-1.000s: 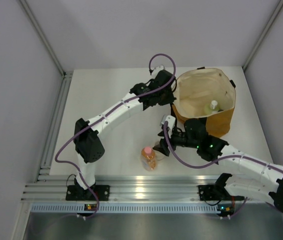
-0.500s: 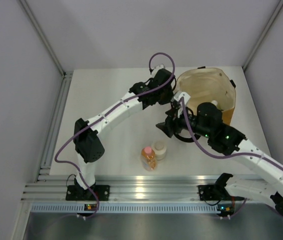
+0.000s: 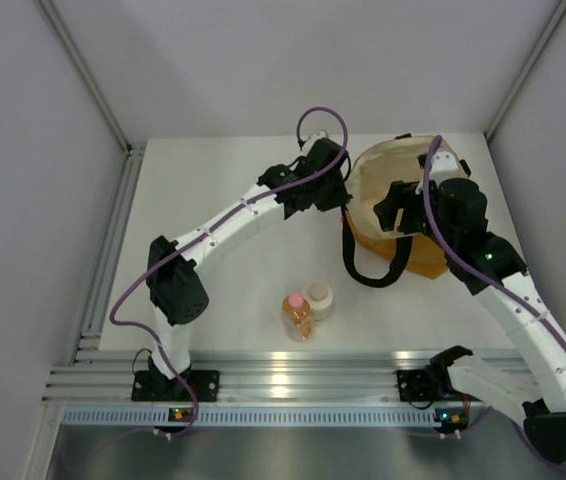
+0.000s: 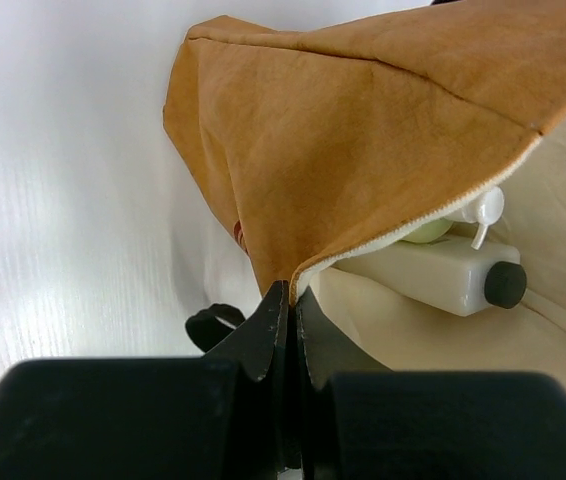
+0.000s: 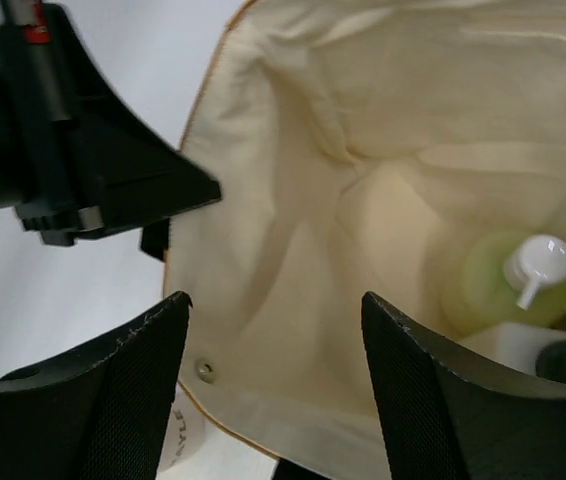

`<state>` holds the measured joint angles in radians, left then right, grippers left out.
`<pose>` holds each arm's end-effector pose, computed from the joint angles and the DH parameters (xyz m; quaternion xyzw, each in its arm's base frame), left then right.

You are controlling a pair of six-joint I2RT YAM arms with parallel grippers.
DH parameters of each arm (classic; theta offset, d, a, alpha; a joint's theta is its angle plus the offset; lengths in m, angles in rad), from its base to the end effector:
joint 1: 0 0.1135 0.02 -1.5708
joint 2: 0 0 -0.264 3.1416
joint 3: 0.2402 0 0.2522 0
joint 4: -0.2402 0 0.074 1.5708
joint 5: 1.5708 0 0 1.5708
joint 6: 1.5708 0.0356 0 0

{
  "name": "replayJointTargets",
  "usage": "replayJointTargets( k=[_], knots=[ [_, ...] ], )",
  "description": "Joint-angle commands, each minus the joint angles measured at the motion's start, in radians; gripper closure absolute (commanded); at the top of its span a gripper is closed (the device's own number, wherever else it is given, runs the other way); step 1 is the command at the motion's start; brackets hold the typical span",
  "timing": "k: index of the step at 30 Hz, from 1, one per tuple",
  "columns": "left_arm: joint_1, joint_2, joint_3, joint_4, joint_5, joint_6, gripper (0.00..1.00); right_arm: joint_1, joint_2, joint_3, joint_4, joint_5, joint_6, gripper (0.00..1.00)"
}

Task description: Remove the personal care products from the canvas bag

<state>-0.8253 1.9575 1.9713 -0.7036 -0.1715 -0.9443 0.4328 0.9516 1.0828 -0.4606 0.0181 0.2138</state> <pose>0.3082 -0.3249 0.3520 -0.0900 0.8974 -0.2797 0.3290 0.1868 0.0856 0.3846 -0.0837 0.8091 0.1778 0.5538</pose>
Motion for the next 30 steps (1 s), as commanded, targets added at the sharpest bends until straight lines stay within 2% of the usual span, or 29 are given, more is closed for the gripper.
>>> replayJointTargets(
  k=[1,5,21,30],
  knots=[
    [0.002,-0.039,-0.032,0.007,0.000,-0.004,1.00,-0.052,-0.005,0.022,-0.070,0.091,0.102,0.33],
    [0.002,-0.052,-0.054,0.007,-0.023,-0.005,1.00,-0.083,-0.013,-0.007,-0.076,0.170,0.139,0.34],
    [-0.032,-0.082,-0.114,0.010,-0.079,-0.063,1.00,-0.092,-0.043,-0.214,-0.084,0.273,0.131,0.34],
    [-0.046,-0.089,-0.144,0.007,-0.120,-0.082,1.00,-0.108,0.036,-0.218,-0.050,0.313,0.079,0.32]
  ],
)
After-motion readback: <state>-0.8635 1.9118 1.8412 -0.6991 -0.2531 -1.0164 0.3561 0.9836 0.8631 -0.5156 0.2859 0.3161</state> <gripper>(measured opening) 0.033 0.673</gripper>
